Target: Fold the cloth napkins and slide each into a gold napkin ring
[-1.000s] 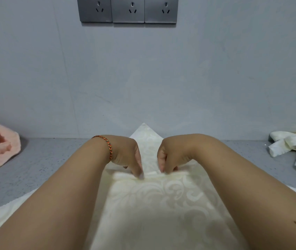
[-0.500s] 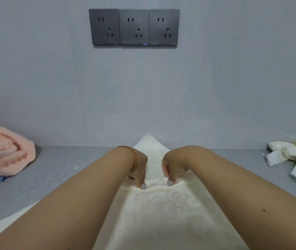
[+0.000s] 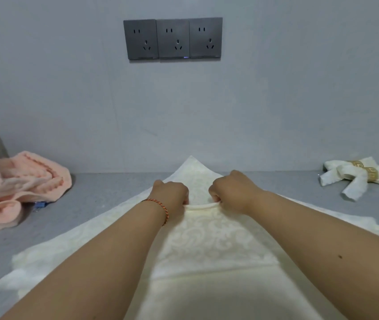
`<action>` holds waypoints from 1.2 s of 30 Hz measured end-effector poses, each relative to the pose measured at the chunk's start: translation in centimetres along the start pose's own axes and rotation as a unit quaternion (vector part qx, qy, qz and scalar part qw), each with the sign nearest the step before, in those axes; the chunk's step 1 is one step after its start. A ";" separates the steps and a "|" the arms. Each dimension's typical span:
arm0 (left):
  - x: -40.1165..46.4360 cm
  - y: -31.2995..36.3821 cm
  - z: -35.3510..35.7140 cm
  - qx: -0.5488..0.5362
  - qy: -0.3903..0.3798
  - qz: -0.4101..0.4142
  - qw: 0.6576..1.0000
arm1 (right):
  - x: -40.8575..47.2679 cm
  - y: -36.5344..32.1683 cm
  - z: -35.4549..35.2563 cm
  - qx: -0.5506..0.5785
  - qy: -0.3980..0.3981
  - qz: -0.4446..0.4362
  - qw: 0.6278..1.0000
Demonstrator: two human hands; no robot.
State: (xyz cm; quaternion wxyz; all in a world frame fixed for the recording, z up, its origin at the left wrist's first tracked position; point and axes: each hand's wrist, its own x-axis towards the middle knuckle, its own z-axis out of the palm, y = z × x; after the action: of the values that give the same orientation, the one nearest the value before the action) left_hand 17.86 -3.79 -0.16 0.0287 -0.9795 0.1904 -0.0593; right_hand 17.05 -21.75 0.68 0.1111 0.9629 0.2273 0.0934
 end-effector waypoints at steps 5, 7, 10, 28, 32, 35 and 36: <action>-1.4 0.1 -0.2 -0.009 -0.008 0.011 1.000 | -0.7 -0.3 0.2 0.018 0.001 0.003 1.000; -2.0 0.2 -0.3 -0.003 -0.008 0.020 1.000 | -1.2 -0.5 0.2 0.035 -0.013 0.000 0.999; -2.5 0.7 -0.5 -0.011 -0.034 0.015 0.999 | -1.7 -0.8 -0.2 0.057 -0.062 0.003 0.996; -1.3 0.3 0.0 -0.080 -0.100 -0.075 0.989 | -1.1 0.1 0.0 0.139 -0.144 0.068 0.977; -2.2 0.8 0.0 -0.104 -0.033 -0.046 0.993 | -1.9 -0.5 0.1 0.094 -0.060 0.041 0.993; -3.4 0.7 0.4 -0.113 0.002 -0.040 0.993 | -3.1 -1.1 0.2 0.048 -0.014 0.016 0.999; -3.7 0.6 0.6 -0.111 0.002 -0.037 0.993 | -3.4 -1.3 0.2 0.033 -0.010 0.005 0.999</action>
State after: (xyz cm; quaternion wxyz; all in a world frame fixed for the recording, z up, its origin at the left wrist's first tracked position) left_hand 14.32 -2.93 -1.16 -0.0830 -0.9828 0.1597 -0.0412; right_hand 13.56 -22.22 -0.29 0.0813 0.9680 0.2246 0.0766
